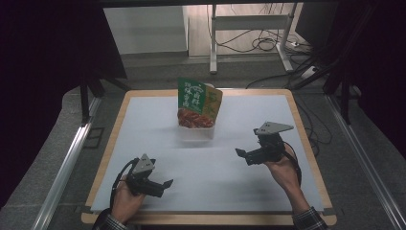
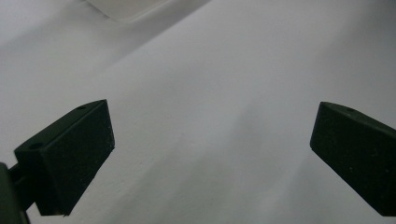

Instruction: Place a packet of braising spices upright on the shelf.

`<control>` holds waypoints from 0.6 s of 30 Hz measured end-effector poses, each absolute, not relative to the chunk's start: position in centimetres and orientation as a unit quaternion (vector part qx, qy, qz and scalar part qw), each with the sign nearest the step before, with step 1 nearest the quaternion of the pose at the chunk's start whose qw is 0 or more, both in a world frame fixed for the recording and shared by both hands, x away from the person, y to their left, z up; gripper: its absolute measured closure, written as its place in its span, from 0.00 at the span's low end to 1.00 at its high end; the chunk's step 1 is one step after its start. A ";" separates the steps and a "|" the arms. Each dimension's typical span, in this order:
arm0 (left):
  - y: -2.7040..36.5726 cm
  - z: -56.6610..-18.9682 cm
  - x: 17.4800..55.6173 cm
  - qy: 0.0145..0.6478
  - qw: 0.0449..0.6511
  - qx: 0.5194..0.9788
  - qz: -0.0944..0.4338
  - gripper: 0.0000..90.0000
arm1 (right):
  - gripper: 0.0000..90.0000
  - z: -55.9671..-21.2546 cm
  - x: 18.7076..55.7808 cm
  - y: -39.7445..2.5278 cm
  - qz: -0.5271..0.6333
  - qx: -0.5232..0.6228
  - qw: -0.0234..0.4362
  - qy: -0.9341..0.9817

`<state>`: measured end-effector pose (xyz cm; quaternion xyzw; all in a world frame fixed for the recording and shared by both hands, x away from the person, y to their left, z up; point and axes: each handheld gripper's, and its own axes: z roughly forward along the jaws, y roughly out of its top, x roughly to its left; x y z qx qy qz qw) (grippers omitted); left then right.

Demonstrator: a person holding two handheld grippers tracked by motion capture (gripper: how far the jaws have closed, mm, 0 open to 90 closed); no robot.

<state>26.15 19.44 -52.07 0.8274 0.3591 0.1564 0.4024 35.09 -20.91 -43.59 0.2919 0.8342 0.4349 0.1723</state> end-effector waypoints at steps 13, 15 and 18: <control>19.3 -52.1 26.1 0.359 0.397 0.829 0.160 0.00 | 0.00 -44.2 32.9 -23.3 0.440 0.313 0.170 0.824; 19.3 -52.1 26.1 0.358 0.397 0.830 0.161 0.00 | 0.00 -44.3 32.4 -23.7 0.441 0.313 0.175 0.823; 19.3 -52.1 26.1 0.358 0.396 0.830 0.161 0.00 | 0.00 -44.4 31.7 -24.4 0.440 0.317 0.184 0.820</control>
